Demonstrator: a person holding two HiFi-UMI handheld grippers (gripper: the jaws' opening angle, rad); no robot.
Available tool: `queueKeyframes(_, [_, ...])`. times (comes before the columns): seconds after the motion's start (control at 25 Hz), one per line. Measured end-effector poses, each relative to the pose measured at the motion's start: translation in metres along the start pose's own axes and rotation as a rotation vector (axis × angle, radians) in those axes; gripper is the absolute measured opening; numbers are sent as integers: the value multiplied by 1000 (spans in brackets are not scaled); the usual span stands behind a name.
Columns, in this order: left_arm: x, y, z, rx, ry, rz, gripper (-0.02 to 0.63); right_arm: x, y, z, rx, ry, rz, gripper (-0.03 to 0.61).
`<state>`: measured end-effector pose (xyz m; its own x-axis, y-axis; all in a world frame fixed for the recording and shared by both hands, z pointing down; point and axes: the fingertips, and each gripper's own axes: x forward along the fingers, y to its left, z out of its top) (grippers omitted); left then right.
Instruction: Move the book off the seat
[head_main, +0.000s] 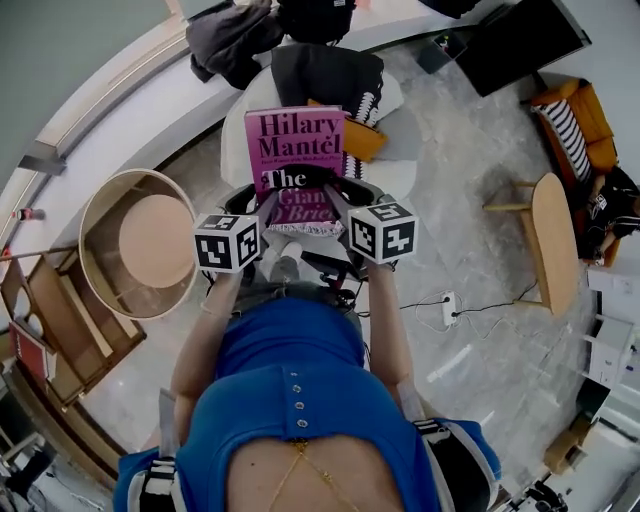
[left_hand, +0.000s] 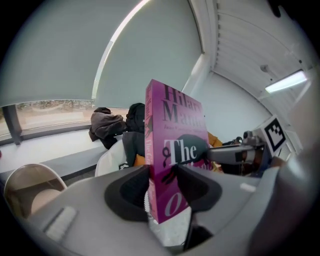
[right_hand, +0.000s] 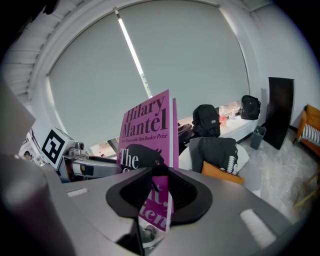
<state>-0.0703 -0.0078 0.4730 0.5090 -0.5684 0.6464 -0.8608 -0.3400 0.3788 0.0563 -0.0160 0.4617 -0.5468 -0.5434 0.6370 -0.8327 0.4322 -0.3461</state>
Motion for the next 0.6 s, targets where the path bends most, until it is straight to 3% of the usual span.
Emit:
queueKeyframes(0.12, [-9, -1, -8, -38, -19, 37, 171, -1, 6, -3, -29, 19, 46, 101])
queueKeyframes(0.2, [-2, -42, -21, -32, -20, 30, 171, -34, -17, -20, -24, 14, 45, 101])
queueKeyframes(0.24, [11, -77, -26, 9, -5, -18, 170, -64, -39, -33, 9, -12, -3, 100])
queueKeyframes(0.4, [86, -258, -46, 316, 120, -375, 170, -222, -147, -109, 263, -200, -368, 100])
queueKeyframes(0.44, [98, -293, -52, 359, 136, -423, 171, -250, -166, -123, 299, -227, -418, 100])
queueKeyframes(0.52, [108, -328, -59, 374, 136, -437, 171, -278, -188, -135, 307, -239, -434, 100])
queueKeyframes(0.6, [108, -326, -57, 362, 129, -425, 170, -276, -189, -131, 292, -235, -423, 100])
